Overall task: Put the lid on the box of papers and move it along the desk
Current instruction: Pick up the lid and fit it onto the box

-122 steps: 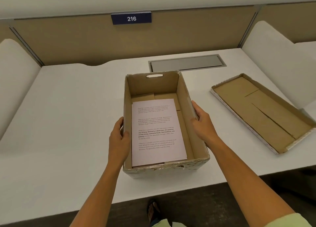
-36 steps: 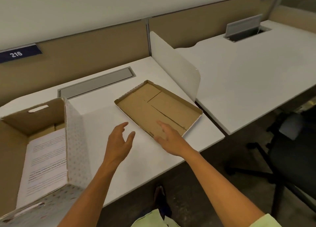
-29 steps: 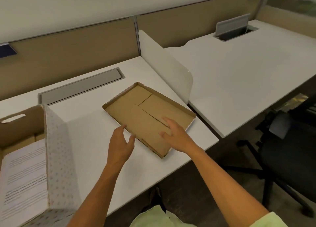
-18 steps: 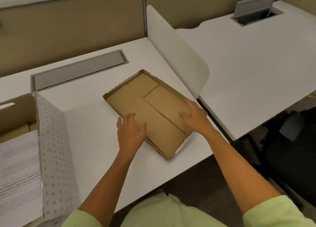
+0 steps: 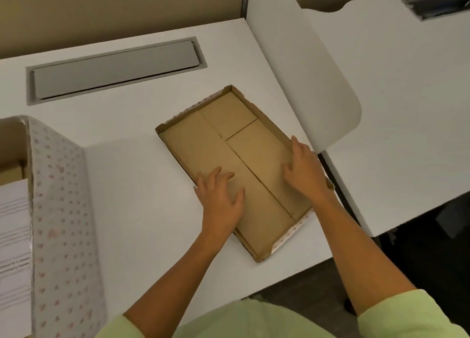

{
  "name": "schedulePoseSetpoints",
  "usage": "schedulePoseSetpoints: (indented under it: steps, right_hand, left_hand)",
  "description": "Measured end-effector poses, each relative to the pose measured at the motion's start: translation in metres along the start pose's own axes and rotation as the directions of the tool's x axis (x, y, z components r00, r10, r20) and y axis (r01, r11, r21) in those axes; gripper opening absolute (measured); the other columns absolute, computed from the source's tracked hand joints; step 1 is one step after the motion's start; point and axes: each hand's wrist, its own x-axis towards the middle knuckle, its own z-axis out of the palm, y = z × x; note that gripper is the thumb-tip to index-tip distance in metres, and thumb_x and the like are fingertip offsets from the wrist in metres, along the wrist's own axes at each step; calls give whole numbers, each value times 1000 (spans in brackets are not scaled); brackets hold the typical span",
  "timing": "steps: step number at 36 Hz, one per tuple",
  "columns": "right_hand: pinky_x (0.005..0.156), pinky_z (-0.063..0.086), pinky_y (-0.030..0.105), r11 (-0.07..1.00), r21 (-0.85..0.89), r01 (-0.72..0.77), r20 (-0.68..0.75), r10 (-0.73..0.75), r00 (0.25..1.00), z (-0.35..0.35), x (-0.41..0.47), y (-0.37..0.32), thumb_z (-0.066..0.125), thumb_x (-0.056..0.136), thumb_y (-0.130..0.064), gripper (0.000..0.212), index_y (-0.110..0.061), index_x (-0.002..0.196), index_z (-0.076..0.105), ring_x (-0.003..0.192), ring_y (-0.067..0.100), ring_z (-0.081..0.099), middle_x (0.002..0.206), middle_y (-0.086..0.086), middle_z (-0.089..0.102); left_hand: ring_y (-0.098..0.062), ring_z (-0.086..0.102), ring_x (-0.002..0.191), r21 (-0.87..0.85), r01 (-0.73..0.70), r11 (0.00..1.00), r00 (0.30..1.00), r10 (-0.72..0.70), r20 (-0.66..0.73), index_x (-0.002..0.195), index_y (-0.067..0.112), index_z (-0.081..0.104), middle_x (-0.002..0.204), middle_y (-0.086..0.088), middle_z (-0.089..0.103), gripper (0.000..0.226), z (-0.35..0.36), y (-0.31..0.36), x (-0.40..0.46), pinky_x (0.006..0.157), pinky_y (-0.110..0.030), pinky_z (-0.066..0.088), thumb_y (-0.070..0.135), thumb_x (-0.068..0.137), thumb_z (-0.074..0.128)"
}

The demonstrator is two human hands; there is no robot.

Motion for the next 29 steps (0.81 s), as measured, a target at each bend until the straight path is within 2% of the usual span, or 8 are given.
schedulePoseSetpoints:
  steps: [4, 6, 8, 10, 13, 21, 26, 29]
  right_hand:
    - [94, 50, 44, 995, -49, -91, 1, 91, 996, -1, 7, -1, 53, 94, -3, 72, -1, 156, 16, 117, 36, 54, 131, 22, 55]
    - [92, 50, 42, 995, -44, -94, -2, 94, 996, -1, 8, 0, 51, 92, 4, 60, 1, 149, 32, 116, 36, 56, 129, 22, 56]
    - [77, 53, 41, 997, -23, -70, -20, 70, 997, -6, 10, 1, 47, 88, 10, 34, 1, 118, 58, 98, 35, 62, 109, 20, 63]
    - [69, 54, 44, 995, 78, -63, -20, 65, 998, -15, 10, 1, 43, 85, 12, 26, 0, 98, 63, 83, 34, 63, 92, 17, 65]
    - [75, 56, 46, 974, 223, -40, -19, 46, 999, -36, 0, 1, 43, 87, 6, 33, -3, 109, 65, 83, 31, 63, 95, 12, 68]
    - [80, 49, 36, 939, 305, -158, 214, 95, 972, -24, -20, 13, 45, 95, -11, 40, -13, 135, 50, 97, 24, 59, 113, 3, 60]
    - [83, 57, 38, 811, 543, -216, 298, 55, 953, -39, -46, 15, 50, 95, -12, 23, -19, 112, 63, 97, 19, 66, 110, 2, 68]
    - [73, 57, 28, 710, 659, -249, 313, 42, 949, -52, -65, 13, 55, 97, -12, 19, -21, 110, 65, 96, 15, 68, 108, -1, 70]
  left_hand:
    - [-31, 6, 148, -33, 25, 999, 1000, -26, -15, 127, 26, 56, 150, 2, 39, 40, 5, 5, 6, 117, -59, 2, 34, 88, 59]
    - [-29, 8, 148, -25, 28, 999, 1000, -28, -10, 128, 27, 55, 149, 3, 40, 41, 4, 5, 8, 117, -57, 0, 35, 88, 58]
    - [-28, 8, 148, -45, 38, 998, 999, -39, -6, 128, 28, 54, 149, 4, 40, 41, 3, 5, 10, 118, -56, 0, 36, 88, 58]
    - [-26, 9, 148, -80, 31, 996, 999, -34, -25, 129, 29, 54, 149, 4, 40, 41, -2, 8, 7, 118, -56, 3, 35, 89, 58]
    - [-25, 10, 148, -97, -26, 995, 995, 16, -103, 130, 30, 53, 149, 5, 41, 42, -11, 20, -3, 118, -56, 9, 36, 89, 59]
    - [-25, 16, 146, 4, -85, 996, 987, 85, -138, 138, 26, 46, 152, 2, 37, 52, -21, 8, 8, 118, -50, 20, 38, 89, 59]
    - [-25, 21, 145, 34, -95, 995, 976, 100, -195, 136, 26, 49, 150, 2, 41, 49, -33, 14, -4, 116, -52, 23, 38, 89, 59]
    - [-23, 24, 144, 62, -115, 991, 970, 126, -206, 135, 26, 50, 149, 2, 41, 47, -41, 18, -12, 114, -52, 27, 38, 90, 59]
